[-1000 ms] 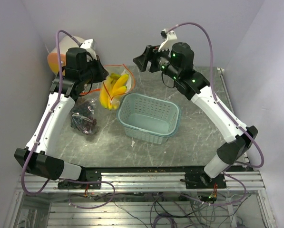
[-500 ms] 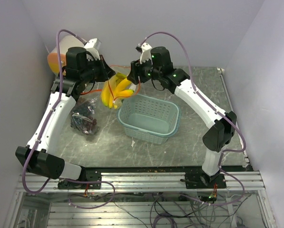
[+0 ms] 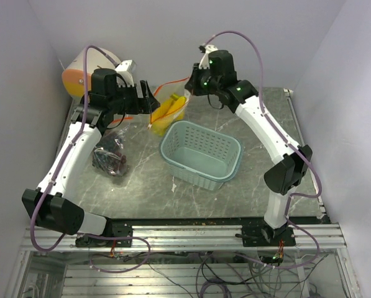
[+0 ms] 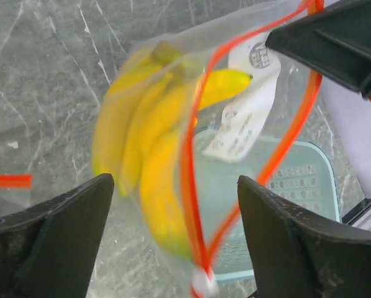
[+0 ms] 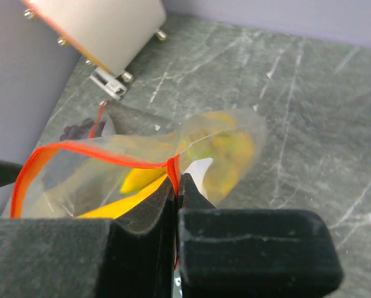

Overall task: Place the food in the zip-top bag and seal the zipper
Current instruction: Zip the zipper food storage bag at the center of the board.

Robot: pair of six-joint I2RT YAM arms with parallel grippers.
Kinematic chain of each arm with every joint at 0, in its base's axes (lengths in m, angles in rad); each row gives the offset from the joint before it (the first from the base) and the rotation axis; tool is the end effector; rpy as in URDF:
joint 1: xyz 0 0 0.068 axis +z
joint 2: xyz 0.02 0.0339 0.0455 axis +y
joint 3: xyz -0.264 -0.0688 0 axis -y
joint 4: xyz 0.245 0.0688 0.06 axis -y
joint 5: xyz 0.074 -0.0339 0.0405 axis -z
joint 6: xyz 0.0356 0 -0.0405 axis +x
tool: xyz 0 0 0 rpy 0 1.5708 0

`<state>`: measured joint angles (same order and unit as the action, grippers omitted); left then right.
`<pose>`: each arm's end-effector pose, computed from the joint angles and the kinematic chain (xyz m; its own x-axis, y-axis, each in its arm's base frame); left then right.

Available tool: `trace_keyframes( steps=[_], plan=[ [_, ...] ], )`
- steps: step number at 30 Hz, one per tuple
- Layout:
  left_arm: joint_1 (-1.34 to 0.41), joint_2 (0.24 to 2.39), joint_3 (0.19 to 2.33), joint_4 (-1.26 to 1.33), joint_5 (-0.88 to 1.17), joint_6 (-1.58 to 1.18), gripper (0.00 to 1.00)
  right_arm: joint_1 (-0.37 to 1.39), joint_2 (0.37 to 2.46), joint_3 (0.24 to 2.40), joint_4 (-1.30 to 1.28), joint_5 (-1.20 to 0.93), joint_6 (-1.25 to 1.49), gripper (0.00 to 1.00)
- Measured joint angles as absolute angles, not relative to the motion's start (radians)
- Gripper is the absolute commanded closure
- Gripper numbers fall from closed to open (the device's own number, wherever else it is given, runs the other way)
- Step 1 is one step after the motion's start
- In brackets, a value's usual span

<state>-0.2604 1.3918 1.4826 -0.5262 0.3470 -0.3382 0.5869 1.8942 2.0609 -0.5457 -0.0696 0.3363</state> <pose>0.2955 -0.0913 0.4099 -0.5637 -0.1727 -0.8077 0.3743 0.8184 -0.4361 0.3627 0.2442 0.4231 -0.4909 0.0689 -0.8685 -0.4706 0.8180 0.3309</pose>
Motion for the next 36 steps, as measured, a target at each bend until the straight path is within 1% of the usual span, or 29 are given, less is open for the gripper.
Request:
trace_keyframes(
  steps=[7,11,15,18,23,30,32,36],
  plan=[
    [-0.258,1.305,1.453,-0.530,0.339,-0.286,0.00,0.479,1.907,2.064,-0.617,-0.103,0.493,1.00],
    [-0.258,1.187,1.350,-0.506,0.352,-0.233,0.00,0.451,1.944,2.101,-0.622,-0.163,0.562,1.00],
    [-0.258,1.131,1.248,-0.452,0.350,-0.154,0.04,0.430,1.997,2.167,-0.627,-0.240,0.626,1.00],
    [-0.258,1.133,1.191,-0.417,0.344,-0.082,0.05,0.416,2.022,2.201,-0.624,-0.295,0.672,1.00],
    [-0.258,1.154,1.157,-0.347,0.342,-0.027,0.06,0.398,2.024,2.203,-0.576,-0.380,0.768,1.00],
    [-0.258,1.166,1.060,-0.162,0.268,-0.013,0.14,0.389,2.038,2.214,-0.445,-0.508,0.894,1.00],
    [-0.258,1.179,1.036,-0.106,0.261,-0.011,0.18,0.389,2.042,2.214,-0.418,-0.531,0.921,1.00],
    [-0.258,1.211,1.028,-0.012,0.276,-0.027,0.22,0.387,2.045,2.214,-0.391,-0.553,0.953,1.00]
  ],
)
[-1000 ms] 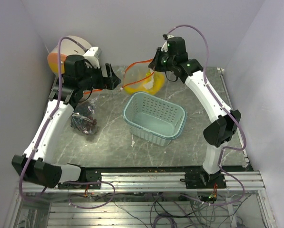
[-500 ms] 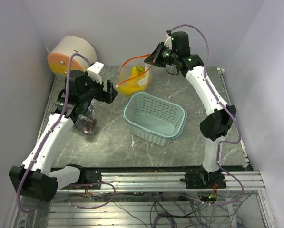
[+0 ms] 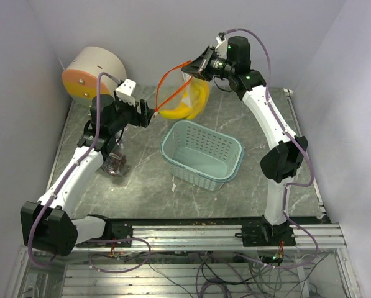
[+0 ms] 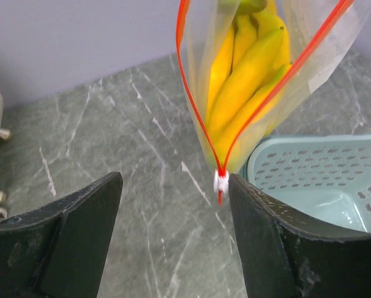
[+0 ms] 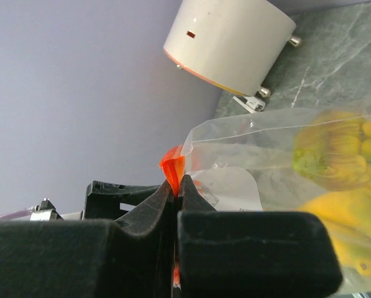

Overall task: Place the food in the zip-top bag and seal the zipper
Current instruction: Zip the zipper food storage bag at the center of the board.

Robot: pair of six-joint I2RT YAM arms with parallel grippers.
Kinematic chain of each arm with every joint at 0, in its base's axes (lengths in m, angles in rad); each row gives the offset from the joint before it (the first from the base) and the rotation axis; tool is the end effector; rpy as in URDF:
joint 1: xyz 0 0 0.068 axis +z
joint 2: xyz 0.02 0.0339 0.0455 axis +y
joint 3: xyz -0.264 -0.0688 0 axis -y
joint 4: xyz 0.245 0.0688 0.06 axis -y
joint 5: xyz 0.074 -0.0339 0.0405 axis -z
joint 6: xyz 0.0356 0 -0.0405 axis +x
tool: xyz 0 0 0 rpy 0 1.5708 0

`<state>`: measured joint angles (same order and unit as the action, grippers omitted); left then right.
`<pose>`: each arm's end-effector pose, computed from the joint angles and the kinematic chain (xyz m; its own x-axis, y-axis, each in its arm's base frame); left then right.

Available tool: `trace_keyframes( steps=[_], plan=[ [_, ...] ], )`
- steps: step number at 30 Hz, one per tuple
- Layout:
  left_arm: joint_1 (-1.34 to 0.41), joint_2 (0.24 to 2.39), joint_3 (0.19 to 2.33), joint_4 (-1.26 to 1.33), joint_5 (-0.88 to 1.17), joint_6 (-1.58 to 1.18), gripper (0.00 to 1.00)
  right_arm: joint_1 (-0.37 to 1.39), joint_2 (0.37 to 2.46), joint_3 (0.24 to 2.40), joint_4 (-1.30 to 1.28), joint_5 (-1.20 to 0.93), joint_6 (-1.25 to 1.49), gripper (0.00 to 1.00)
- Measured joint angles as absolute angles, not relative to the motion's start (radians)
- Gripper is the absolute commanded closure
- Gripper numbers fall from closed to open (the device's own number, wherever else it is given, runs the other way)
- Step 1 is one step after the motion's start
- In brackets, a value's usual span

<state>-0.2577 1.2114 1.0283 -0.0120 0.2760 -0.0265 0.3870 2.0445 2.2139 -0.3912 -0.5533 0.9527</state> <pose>0.2733 -0.0821 0.3540 -0.2007 0.0265 -0.9793 0.4986 0.8633 -0.0788 0.4315 0.1960 0.4259 -0.7666 0.4363 -0.4711 -0.2951 0.4121 0.8620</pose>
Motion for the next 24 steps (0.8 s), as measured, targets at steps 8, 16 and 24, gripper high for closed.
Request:
trace_keyframes(
  steps=[8,16,24],
  plan=[
    [-0.262,1.237,0.988,0.179,0.350,-0.144,0.29,0.386,2.046,2.198,-0.336,-0.574,1.007,1.00],
    [-0.270,1.237,0.923,0.238,0.393,-0.222,0.36,0.386,2.047,2.199,-0.301,-0.577,1.044,1.00],
    [-0.284,1.278,0.926,0.282,0.393,-0.244,0.82,0.386,2.040,2.174,-0.269,-0.583,1.065,1.00]
  ],
)
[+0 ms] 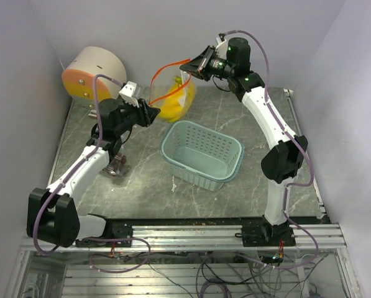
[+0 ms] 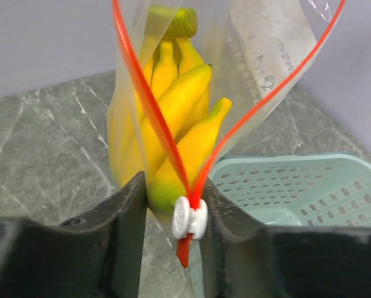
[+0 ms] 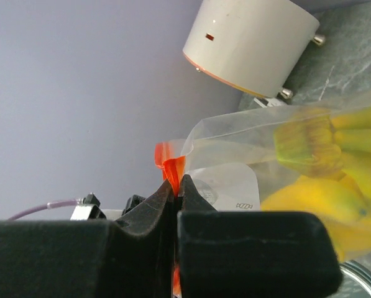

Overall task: Place the food in the zip-top bag and seal the zipper
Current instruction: Zip the zipper food storage bag at the center of the board.

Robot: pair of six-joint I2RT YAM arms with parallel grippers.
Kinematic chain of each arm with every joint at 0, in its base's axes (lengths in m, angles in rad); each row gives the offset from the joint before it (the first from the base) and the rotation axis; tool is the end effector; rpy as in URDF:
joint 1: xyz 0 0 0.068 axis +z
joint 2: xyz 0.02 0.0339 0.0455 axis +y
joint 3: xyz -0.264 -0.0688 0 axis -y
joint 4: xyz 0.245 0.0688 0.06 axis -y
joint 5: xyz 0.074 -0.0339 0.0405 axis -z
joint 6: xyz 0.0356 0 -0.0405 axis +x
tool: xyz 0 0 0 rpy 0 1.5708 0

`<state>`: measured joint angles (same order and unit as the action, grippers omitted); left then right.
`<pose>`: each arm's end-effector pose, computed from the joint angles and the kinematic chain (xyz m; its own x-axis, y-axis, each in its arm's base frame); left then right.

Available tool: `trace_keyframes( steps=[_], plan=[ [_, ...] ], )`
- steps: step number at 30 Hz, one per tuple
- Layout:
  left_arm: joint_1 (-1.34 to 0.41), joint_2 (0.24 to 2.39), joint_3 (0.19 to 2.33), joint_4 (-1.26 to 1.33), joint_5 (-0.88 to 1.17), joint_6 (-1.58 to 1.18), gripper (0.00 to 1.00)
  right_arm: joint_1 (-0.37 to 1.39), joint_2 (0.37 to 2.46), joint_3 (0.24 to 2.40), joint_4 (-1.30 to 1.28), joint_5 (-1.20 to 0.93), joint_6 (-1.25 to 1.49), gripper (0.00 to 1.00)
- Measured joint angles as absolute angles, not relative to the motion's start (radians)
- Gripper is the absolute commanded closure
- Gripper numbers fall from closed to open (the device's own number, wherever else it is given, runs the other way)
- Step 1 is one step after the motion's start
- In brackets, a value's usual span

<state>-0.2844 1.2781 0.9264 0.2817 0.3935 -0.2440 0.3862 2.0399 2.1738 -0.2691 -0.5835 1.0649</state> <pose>0.2852 -0.0976 0.3307 -0.2164 -0.1692 -0.9615 0.5915 0.7608 -0.2670 0.4344 0.1978 0.4272 -0.7778 0.4718 -0.4152 -0.2882 0.3194 0.9027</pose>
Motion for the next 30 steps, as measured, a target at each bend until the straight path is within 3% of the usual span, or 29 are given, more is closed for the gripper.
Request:
trace_keyframes(
  steps=[1,2,10,22,30],
  plan=[
    [-0.284,1.286,0.930,0.282,0.393,-0.249,0.92,0.386,2.036,2.159,-0.268,-0.584,1.065,1.00],
    [-0.284,1.297,0.938,0.282,0.395,-0.248,0.93,0.386,2.030,2.144,-0.268,-0.584,1.065,1.00],
    [-0.285,1.337,1.011,0.241,0.424,-0.207,0.93,0.385,1.975,2.021,-0.311,-0.571,1.014,1.00],
    [-0.285,1.246,1.091,-0.088,0.479,0.047,0.93,0.337,1.906,1.887,-0.389,-0.531,0.916,1.00],
    [-0.284,1.203,1.059,-0.155,0.448,0.089,0.93,0.336,1.910,1.839,-0.429,-0.552,0.833,0.82]
  ],
)
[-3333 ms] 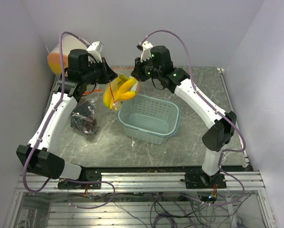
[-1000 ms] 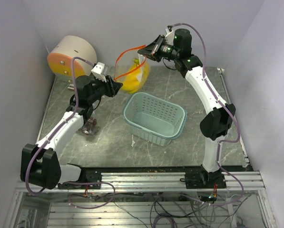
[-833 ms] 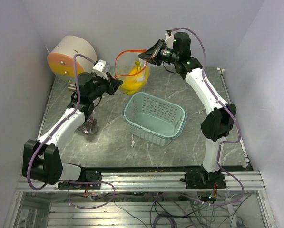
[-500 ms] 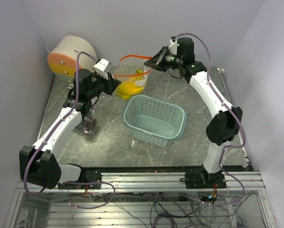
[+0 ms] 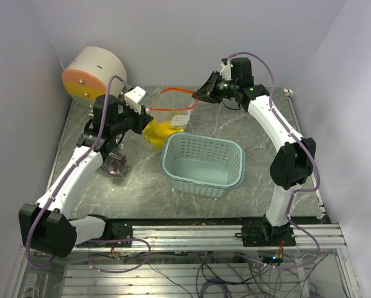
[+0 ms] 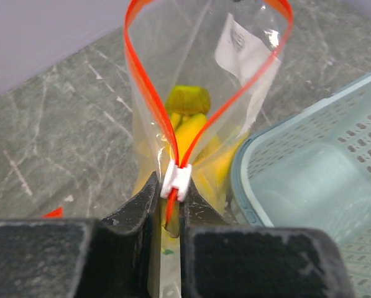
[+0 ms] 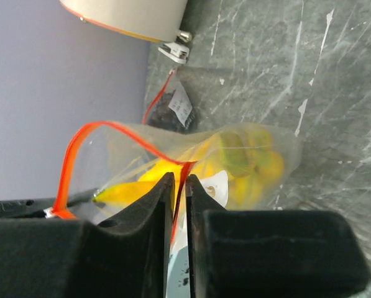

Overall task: Place the food in the zip-top bag and seal the zipper
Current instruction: Zip the zipper food storage bag at the center of the board.

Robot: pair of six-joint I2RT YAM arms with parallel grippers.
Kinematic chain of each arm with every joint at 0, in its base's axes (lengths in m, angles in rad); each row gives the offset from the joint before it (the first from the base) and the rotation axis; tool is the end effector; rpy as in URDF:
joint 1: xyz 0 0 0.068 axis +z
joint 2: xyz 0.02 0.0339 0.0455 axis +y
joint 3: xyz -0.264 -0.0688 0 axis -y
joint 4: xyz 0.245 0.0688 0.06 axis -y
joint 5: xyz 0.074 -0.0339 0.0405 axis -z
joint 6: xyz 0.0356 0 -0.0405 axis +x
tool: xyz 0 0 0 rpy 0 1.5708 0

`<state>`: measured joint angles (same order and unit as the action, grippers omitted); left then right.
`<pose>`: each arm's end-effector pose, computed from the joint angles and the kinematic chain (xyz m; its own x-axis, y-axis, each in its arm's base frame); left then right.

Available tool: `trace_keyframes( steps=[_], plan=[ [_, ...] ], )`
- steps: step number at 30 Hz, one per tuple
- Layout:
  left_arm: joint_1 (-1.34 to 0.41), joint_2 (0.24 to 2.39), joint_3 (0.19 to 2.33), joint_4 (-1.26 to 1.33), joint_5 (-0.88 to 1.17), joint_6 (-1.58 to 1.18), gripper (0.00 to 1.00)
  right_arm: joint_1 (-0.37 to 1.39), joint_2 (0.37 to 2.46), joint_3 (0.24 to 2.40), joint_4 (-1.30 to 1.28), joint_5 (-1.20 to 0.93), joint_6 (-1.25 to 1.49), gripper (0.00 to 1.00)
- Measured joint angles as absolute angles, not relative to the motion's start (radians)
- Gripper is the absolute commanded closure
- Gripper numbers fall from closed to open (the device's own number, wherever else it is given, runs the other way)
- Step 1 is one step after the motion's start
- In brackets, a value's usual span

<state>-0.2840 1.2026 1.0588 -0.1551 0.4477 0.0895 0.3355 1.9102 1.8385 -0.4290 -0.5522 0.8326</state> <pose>0.2620 -0.0925 0.3528 -0.2235 0.1492 -0.9632 0.6724 0.7390 -0.0415 0.4169 0.1652 0.3547 -0.8338 0.3762 -0.4041 -0.1458 0.5559 0.8183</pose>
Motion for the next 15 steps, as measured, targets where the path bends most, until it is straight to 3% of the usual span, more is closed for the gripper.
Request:
trace_keyframes(
  steps=[8,15],
  plan=[
    [-0.282,1.229,1.024,-0.114,0.341,0.155,0.93,0.336,1.912,1.839,-0.481,-0.579,0.643,0.46],
    [-0.276,1.283,1.036,-0.134,0.369,0.212,0.93,0.361,1.877,1.850,-0.485,-0.617,0.366,0.42]
  ],
)
